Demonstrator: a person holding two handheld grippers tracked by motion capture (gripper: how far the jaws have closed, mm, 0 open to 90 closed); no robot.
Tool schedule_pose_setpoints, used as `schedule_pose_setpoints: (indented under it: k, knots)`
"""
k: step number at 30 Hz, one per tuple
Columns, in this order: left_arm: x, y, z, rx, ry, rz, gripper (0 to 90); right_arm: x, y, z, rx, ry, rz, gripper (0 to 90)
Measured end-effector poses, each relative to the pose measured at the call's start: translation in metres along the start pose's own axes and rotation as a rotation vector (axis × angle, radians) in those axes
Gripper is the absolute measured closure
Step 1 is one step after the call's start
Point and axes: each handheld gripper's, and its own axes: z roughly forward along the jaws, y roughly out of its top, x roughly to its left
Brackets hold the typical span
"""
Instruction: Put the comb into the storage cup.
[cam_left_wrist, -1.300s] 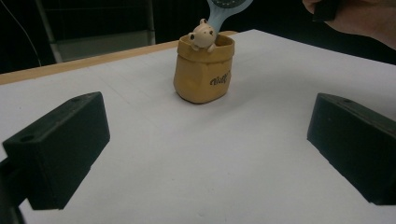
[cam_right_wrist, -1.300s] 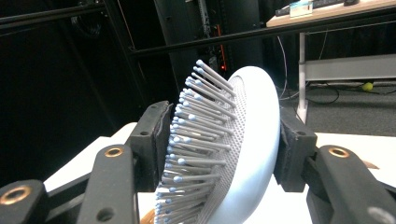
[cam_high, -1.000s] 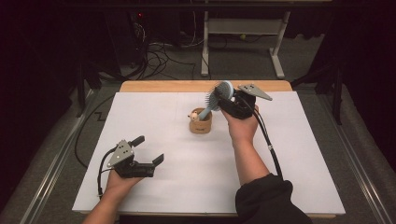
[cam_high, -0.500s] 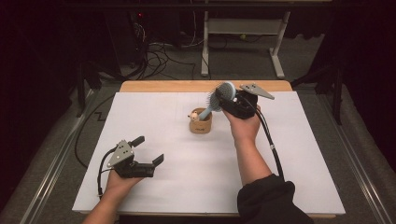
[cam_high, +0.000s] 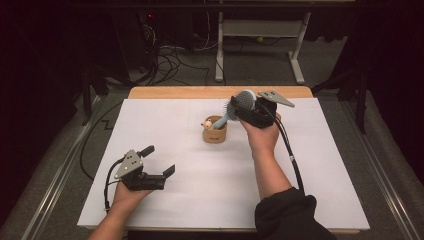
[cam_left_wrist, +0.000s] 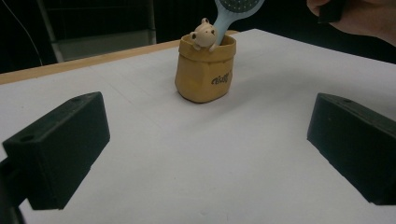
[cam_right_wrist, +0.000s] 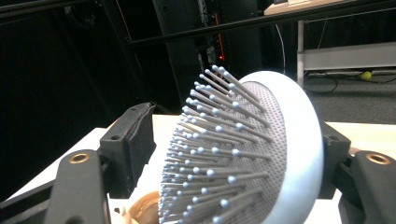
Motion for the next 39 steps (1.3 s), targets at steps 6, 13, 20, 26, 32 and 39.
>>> schedule_pose_setpoints:
  k: [6, 13, 20, 26, 32, 39]
  knots:
    - [0.0004, 0.0, 0.0, 0.0, 0.0, -0.002, 0.0, -0.0016, -0.0014, 0.0001, 0.007, -0.005, -0.006, 27.7]
    - [0.001, -0.0003, 0.0002, 0.004, 0.0, -0.003, 0.0, -0.0005, -0.0013, 0.0001, 0.012, -0.007, -0.032, 23.1]
    - [0.0009, -0.0007, 0.001, 0.003, 0.0, -0.007, 0.0, -0.0031, 0.0001, -0.0018, 0.024, -0.025, -0.047, 15.4]
    - [0.0005, -0.0006, 0.001, 0.004, 0.0, -0.006, 0.0, -0.0045, 0.0006, -0.0034, 0.039, -0.034, -0.055, 10.7]
    - [0.0006, -0.0008, 0.0012, 0.005, 0.002, -0.005, 0.0, -0.0047, 0.0004, -0.0034, 0.048, -0.033, -0.063, 3.8]
    - [0.0018, -0.0007, 0.0011, 0.008, 0.009, -0.009, 0.0, -0.0036, 0.0004, -0.0069, 0.071, -0.045, -0.091, 0.3]
